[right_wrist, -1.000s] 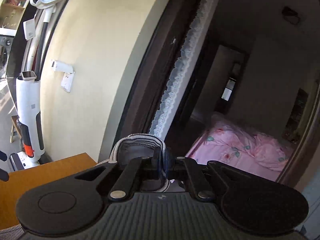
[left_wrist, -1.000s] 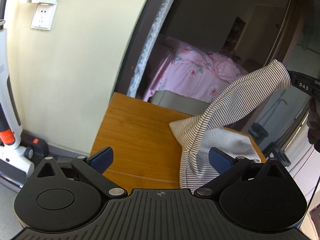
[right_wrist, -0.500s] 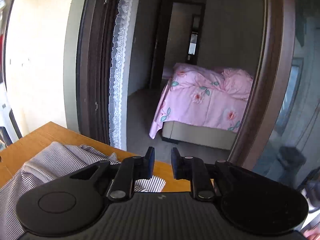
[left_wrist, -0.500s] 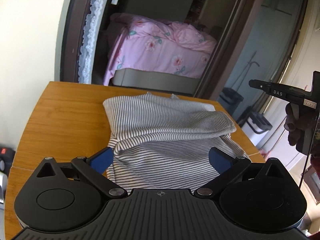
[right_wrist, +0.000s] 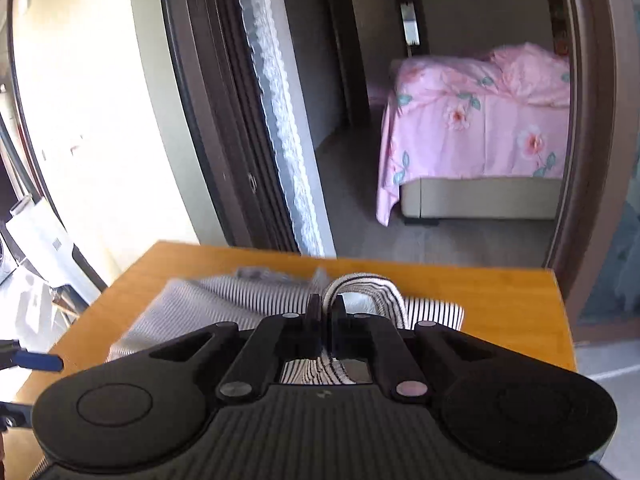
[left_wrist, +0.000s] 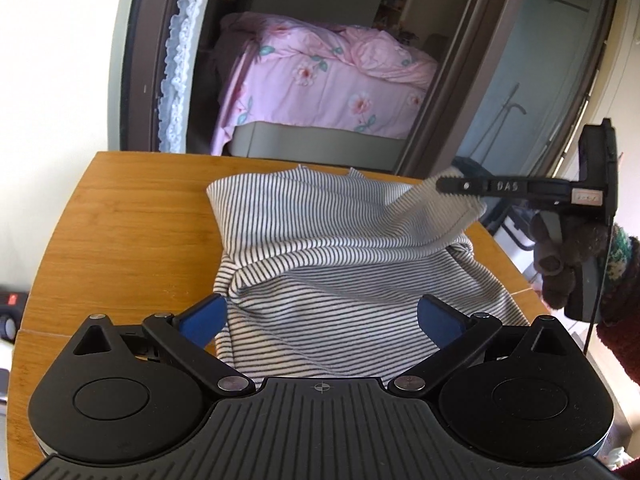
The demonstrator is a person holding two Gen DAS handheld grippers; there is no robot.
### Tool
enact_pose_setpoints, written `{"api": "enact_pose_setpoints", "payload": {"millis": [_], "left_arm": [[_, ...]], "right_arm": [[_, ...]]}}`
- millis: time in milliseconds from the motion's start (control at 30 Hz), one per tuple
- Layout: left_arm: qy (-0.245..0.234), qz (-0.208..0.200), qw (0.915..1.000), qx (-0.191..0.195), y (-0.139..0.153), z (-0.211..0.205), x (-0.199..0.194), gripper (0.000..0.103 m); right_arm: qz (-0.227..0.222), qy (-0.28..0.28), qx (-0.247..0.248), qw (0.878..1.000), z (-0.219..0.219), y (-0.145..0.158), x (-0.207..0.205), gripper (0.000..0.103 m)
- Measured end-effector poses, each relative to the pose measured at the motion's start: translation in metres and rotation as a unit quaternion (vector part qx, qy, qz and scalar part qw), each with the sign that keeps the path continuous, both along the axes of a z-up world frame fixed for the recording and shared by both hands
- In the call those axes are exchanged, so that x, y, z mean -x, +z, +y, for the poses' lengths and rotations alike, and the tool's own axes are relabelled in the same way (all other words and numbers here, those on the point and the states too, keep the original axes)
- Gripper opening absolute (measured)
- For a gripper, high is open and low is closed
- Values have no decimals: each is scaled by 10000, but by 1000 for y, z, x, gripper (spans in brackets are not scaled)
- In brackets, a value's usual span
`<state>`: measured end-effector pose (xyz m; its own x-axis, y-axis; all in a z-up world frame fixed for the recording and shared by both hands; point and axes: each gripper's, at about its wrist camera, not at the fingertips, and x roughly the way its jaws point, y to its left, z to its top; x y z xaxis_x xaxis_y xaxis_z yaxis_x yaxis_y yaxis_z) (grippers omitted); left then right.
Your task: Fold clothes
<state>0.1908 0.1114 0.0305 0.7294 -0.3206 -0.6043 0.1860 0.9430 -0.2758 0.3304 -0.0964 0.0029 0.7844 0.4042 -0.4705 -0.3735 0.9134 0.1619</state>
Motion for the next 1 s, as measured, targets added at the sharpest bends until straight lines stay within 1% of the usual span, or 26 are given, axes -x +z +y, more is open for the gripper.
{"api": "enact_pose_setpoints", "payload": {"millis": [67, 100, 133, 200, 300, 367, 433, 467, 533, 633, 667, 700, 833, 933, 1000], "left_arm": [[119, -74, 9999, 4, 1, 1, -4, 103], [167, -150, 9997, 13, 2, 1, -6, 103], [188, -225, 9996, 37, 4, -1, -7, 103], [223, -365, 9990, 84, 6, -3, -11, 103], [138, -384, 9990, 161, 6, -9, -21, 103], [73, -285, 9995, 108, 3, -14, -31, 103], [57, -200, 9998, -53, -1, -19, -38, 103], [70, -186, 9997, -163, -3, -19, -38, 103], [90, -161, 9991, -383, -5, -20, -38, 103], [12, -199, 9972, -717, -3, -19, -24, 103], [-4, -242, 9964, -809, -2, -18, -17, 103], [-20, -284, 9955, -898, -1, -17, -9, 103], [-111, -455, 9913, -1233, 3, -17, 28, 103], [-224, -601, 9854, -1579, 2, -20, 58, 103], [-355, -685, 9828, -1680, 2, -21, 77, 103]], "right_arm": [[-286, -145, -62, 9995, -8, 18, -7, 4], [-375, -234, -41, 9990, -11, 22, -10, 4], [-343, -310, 7, 9989, -15, 19, -12, 4], [-170, -449, 130, 9988, -21, 5, -16, 4], [332, -634, 358, 9968, -28, -36, -15, 4], [620, -744, 490, 9941, -32, -63, -13, 5], [678, -843, 522, 9928, -36, -73, -6, 8], [645, -847, 517, 9930, -38, -72, 0, 11], [541, -817, 494, 9940, -41, -64, 14, 15], [361, -651, 508, 9959, -47, -47, 44, 27], [305, -600, 525, 9963, -48, -41, 56, 37], [263, -530, 552, 9967, -49, -37, 69, 43], [103, -95, 775, 9969, -42, -28, 131, 47], [66, 570, 1048, 9928, -21, -30, 184, 48], [53, 1093, 1233, 9863, -4, -34, 216, 48]]}}
